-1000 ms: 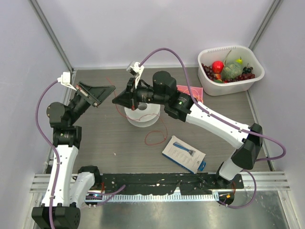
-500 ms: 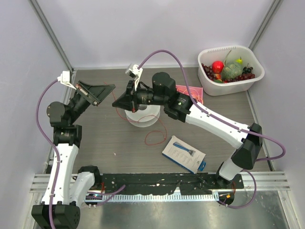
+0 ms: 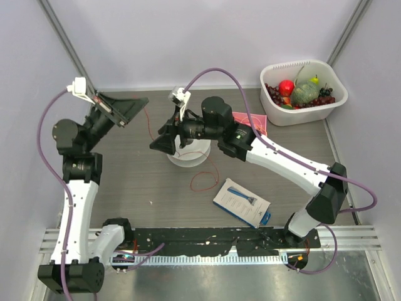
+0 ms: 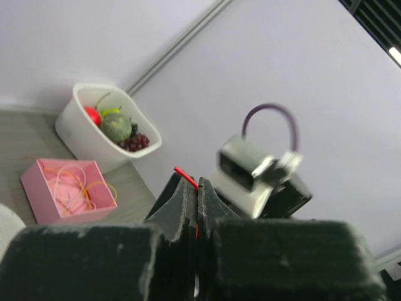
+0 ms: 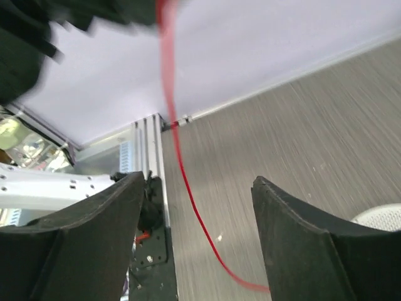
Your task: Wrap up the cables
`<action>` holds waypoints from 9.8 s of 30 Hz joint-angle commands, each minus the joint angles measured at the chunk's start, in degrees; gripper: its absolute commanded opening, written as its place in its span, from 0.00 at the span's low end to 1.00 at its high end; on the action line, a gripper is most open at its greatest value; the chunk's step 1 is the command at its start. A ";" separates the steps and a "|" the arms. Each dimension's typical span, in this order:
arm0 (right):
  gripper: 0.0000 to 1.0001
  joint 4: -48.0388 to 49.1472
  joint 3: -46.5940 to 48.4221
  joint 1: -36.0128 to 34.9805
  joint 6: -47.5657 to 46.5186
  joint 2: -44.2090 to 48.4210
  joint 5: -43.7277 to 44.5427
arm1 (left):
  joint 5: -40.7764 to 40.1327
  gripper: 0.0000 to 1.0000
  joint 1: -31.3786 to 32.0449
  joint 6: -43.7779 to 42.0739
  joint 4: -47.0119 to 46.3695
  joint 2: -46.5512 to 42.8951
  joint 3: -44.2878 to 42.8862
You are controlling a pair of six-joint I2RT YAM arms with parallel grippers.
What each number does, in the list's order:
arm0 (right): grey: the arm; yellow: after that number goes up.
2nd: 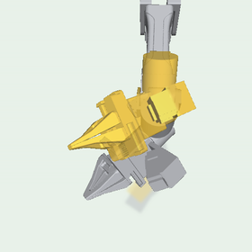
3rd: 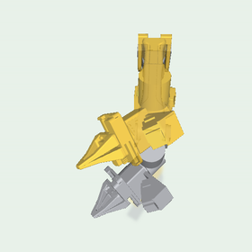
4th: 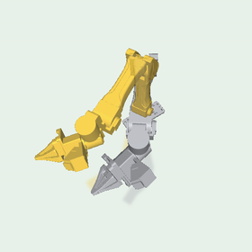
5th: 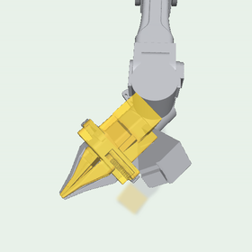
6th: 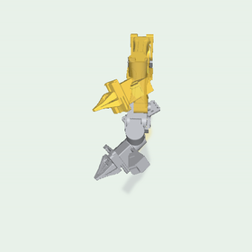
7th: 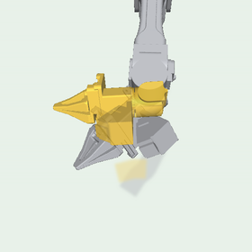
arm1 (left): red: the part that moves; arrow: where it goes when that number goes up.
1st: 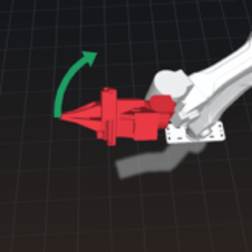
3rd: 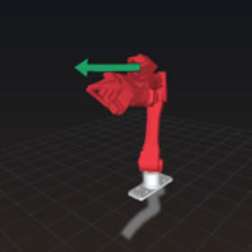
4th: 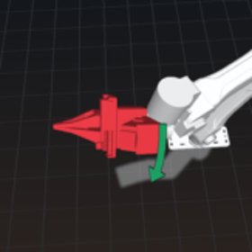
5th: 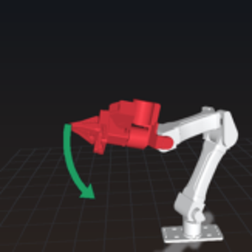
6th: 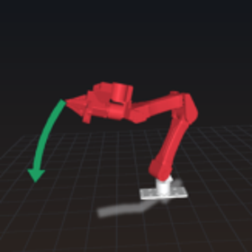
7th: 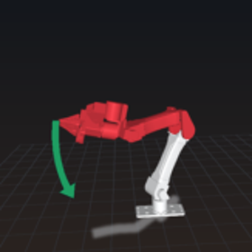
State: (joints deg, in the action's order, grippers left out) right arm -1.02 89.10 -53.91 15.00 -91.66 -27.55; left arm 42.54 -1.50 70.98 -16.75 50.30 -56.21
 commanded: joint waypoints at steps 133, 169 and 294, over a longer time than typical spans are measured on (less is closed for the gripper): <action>0.01 -50.49 -36.28 93.99 -87.25 23.63 21.22 | -30.24 0.00 -20.65 -58.41 48.04 38.11 -35.46; 0.01 -47.50 -38.91 97.85 -90.06 20.99 22.45 | -32.79 0.00 -20.65 -59.99 46.11 40.49 -34.94; 0.01 -45.21 4.94 6.71 -28.20 7.82 -7.60 | 8.38 0.50 19.93 -112.61 72.71 7.00 -28.52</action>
State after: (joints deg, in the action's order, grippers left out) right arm -42.19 90.63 -47.13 -14.83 -81.62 -31.88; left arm 56.05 12.21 -21.15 43.53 56.73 -81.54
